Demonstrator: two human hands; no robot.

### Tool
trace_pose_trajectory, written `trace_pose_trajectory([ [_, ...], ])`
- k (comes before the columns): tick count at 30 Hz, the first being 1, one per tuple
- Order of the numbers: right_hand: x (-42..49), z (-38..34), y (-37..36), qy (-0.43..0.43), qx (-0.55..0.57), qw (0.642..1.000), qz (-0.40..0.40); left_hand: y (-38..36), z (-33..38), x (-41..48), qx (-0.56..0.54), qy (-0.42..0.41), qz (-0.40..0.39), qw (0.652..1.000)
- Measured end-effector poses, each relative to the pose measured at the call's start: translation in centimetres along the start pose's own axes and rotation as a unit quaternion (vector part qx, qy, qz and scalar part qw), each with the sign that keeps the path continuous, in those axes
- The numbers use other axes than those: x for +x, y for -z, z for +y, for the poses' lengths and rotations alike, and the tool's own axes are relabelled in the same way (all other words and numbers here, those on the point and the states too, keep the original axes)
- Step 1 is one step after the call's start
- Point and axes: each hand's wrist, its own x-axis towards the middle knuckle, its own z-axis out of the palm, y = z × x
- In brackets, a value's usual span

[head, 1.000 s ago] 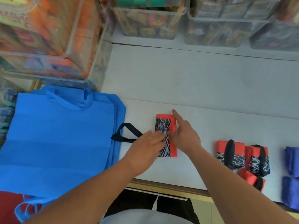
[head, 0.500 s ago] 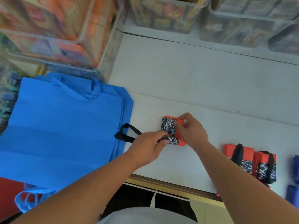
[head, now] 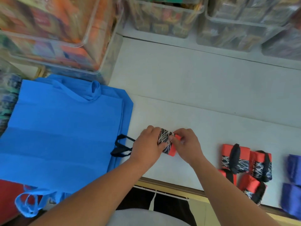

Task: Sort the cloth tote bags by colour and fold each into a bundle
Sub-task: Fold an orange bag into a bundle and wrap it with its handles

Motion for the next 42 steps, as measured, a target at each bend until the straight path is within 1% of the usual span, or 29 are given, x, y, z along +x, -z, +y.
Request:
trace_pose_trajectory([
  [2,0.5,-0.2,-0.2,0.002,-0.034,0.999,-0.009,-0.1,-1.6,-1.0,0.028,-0.063,0.013,0.997],
  [4,1.0,-0.4,-0.2,-0.018,-0.072,0.997,-0.022,-0.4,-3.4,-1.8,0.03,-0.114,0.002,0.993],
  [5,0.9,-0.8,-0.3,-0.017,-0.104,0.994,-0.008,-0.6,-3.9,-2.1,0.039,-0.133,-0.003,0.99],
  [6,0.7,-1.1,-0.5,0.015,-0.147,0.989,0.027,-0.9,-4.2,-2.3,0.053,-0.147,0.003,0.988],
  [7,0.3,-1.6,-0.8,0.067,-0.186,0.978,0.064,-1.1,-4.2,-2.2,0.065,-0.153,0.012,0.986],
  [8,-0.2,-1.9,-1.4,0.123,-0.213,0.966,0.084,-1.3,-3.9,-2.0,0.067,-0.151,0.022,0.986],
  [9,-0.7,-2.1,-2.1,0.169,-0.23,0.955,0.081,-1.5,-3.3,-1.8,0.059,-0.139,0.031,0.988],
  [10,-1.2,-2.0,-3.0,0.194,-0.239,0.95,0.058,-1.7,-2.9,-1.6,0.049,-0.125,0.04,0.99],
  [11,-1.7,-1.7,-3.7,0.186,-0.236,0.953,0.03,-1.8,-2.5,-1.4,0.037,-0.113,0.04,0.992],
  [12,-2.0,-1.3,-4.0,0.161,-0.22,0.962,0.006,-1.9,-2.3,-1.3,0.028,-0.109,0.035,0.993],
  [14,-2.3,-0.1,-3.9,0.127,-0.2,0.971,-0.028,-1.9,-2.7,-1.5,0.023,-0.127,0.01,0.992],
  [18,-2.0,0.7,-3.3,0.138,-0.232,0.96,-0.078,-0.5,-4.4,-2.0,-0.027,-0.133,-0.035,0.99],
  [21,-2.2,0.6,-3.1,0.129,-0.242,0.957,-0.094,1.2,-4.3,-2.0,-0.017,-0.164,-0.066,0.984],
  [24,-2.0,0.3,-2.6,0.116,-0.228,0.959,-0.121,3.0,-4.3,-1.3,-0.023,-0.174,-0.062,0.983],
  [26,-2.0,0.2,-2.5,0.116,-0.223,0.958,-0.138,3.3,-5.2,-0.8,0.044,-0.179,-0.083,0.979],
  [28,-1.9,0.3,-2.5,0.121,-0.243,0.952,-0.141,3.2,-6.6,-0.8,0.117,-0.194,-0.064,0.972],
  [30,-1.8,0.3,-2.6,0.12,-0.264,0.947,-0.137,3.2,-7.6,-1.3,0.158,-0.208,-0.041,0.964],
  [31,-1.8,0.3,-2.7,0.12,-0.27,0.946,-0.133,3.2,-7.5,-1.7,0.161,-0.222,-0.026,0.961],
  [33,-1.8,0.3,-2.8,0.122,-0.282,0.943,-0.128,3.1,-6.5,-2.5,0.13,-0.249,0.006,0.96],
  [34,-1.8,0.3,-2.9,0.123,-0.284,0.942,-0.129,2.8,-5.8,-2.8,0.114,-0.26,0.008,0.959],
  [36,-1.7,0.3,-2.9,0.123,-0.277,0.944,-0.131,1.8,-4.8,-2.7,0.094,-0.272,-0.025,0.957],
  [37,-1.7,0.2,-2.8,0.123,-0.273,0.945,-0.134,1.1,-4.4,-2.5,0.095,-0.264,-0.048,0.959],
  [39,-1.8,0.1,-2.5,0.126,-0.271,0.943,-0.144,-0.2,-4.0,-1.8,0.103,-0.236,-0.06,0.964],
  [42,-2.1,0.6,-1.7,0.129,-0.269,0.941,-0.16,-1.5,-3.3,-0.8,0.088,-0.216,-0.03,0.972],
])
